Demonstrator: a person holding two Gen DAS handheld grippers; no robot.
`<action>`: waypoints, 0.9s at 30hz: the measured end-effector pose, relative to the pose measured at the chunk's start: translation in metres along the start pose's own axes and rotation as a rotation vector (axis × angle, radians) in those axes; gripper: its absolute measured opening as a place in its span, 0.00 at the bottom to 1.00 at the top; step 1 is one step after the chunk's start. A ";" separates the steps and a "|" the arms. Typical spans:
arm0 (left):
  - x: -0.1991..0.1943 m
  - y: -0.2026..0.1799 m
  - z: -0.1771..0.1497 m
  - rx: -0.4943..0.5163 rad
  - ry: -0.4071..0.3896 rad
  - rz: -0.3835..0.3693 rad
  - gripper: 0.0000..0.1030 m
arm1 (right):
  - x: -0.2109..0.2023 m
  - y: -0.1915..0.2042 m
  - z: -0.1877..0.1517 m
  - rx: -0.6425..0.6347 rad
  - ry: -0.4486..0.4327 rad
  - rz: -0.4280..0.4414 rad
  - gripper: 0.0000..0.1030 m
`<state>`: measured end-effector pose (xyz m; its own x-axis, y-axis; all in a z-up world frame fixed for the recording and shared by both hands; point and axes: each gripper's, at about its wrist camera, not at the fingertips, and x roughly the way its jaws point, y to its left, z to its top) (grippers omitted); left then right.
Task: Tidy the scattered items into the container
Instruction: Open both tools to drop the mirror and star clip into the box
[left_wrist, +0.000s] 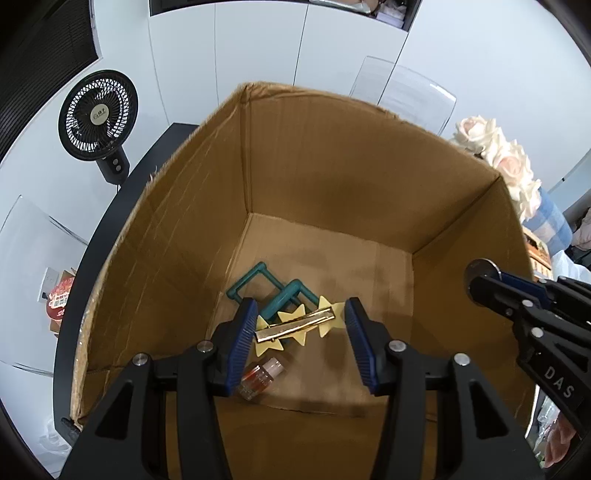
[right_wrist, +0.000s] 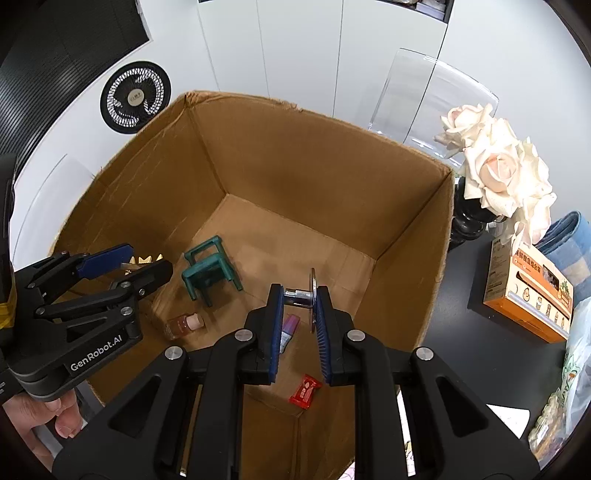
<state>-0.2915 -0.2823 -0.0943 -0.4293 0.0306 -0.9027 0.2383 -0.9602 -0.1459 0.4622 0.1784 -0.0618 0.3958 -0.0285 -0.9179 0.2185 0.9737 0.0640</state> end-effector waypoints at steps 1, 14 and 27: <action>0.000 0.000 0.000 0.000 0.001 0.004 0.47 | 0.002 0.000 0.000 -0.001 0.004 -0.001 0.17; -0.007 -0.002 -0.001 0.040 -0.009 0.039 0.48 | 0.002 -0.003 -0.007 -0.008 0.011 -0.024 0.24; -0.024 0.006 -0.002 0.016 -0.051 0.031 0.82 | -0.026 -0.004 -0.017 -0.007 -0.062 -0.051 0.74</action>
<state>-0.2781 -0.2886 -0.0738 -0.4658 -0.0135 -0.8848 0.2388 -0.9647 -0.1110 0.4360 0.1787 -0.0448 0.4392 -0.0916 -0.8937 0.2339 0.9721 0.0153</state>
